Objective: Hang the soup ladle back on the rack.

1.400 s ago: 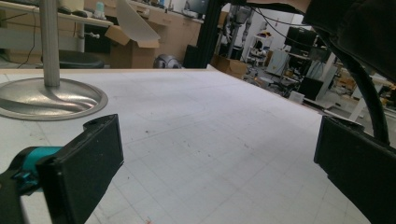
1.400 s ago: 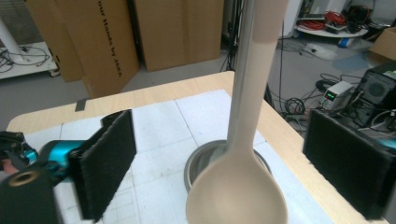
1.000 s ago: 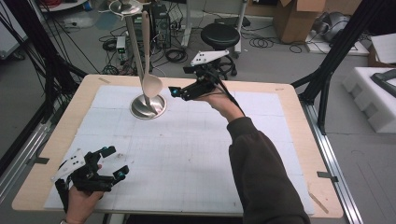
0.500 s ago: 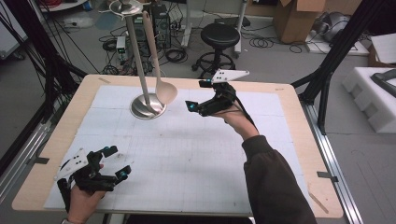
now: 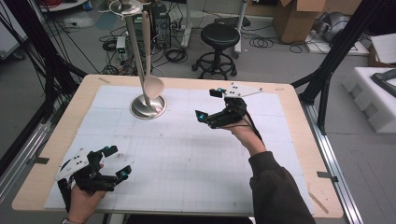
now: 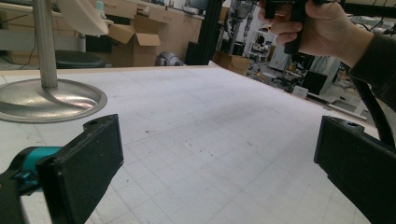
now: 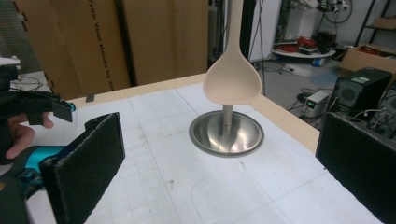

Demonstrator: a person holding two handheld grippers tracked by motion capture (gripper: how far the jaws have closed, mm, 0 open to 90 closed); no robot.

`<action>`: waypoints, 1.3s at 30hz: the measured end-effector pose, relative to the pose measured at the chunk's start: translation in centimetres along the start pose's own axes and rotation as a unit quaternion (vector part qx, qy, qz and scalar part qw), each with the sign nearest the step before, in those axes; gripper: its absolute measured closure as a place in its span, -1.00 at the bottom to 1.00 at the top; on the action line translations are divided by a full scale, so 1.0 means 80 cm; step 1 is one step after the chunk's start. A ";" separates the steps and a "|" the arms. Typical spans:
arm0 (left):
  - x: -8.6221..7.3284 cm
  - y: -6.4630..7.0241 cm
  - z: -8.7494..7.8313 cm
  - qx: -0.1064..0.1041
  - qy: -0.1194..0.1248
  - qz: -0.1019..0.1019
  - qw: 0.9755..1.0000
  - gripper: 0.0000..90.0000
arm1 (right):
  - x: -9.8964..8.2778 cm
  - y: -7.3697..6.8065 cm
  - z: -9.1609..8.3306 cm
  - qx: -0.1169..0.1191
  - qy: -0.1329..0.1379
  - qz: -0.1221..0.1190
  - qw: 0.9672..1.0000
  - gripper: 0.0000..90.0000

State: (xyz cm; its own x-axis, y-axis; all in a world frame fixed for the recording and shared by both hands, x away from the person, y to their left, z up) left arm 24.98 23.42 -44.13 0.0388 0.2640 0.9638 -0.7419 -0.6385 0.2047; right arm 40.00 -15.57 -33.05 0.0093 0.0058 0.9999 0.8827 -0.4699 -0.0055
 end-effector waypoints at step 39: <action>-0.002 -0.002 0.002 0.010 -0.001 0.004 1.000 -0.96 | -0.064 -0.021 -0.082 -0.057 0.027 0.011 0.998 -1.00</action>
State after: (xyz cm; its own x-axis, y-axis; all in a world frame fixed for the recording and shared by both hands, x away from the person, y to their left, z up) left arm 25.17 23.35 -44.28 0.0335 0.2567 0.9659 -0.7292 -0.6547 0.1993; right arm 35.37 -20.57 -38.07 0.0004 -0.0521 0.9986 0.8230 -0.5672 -0.0300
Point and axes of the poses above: each handheld gripper's, and its own axes: z roughly forward along the jaws, x roughly out of its top, y roughly to its right, the point moved 2 cm from there along z, roughly forward along the jaws, and after that the axes turned 13 degrees about y, right-handed, at the moved point
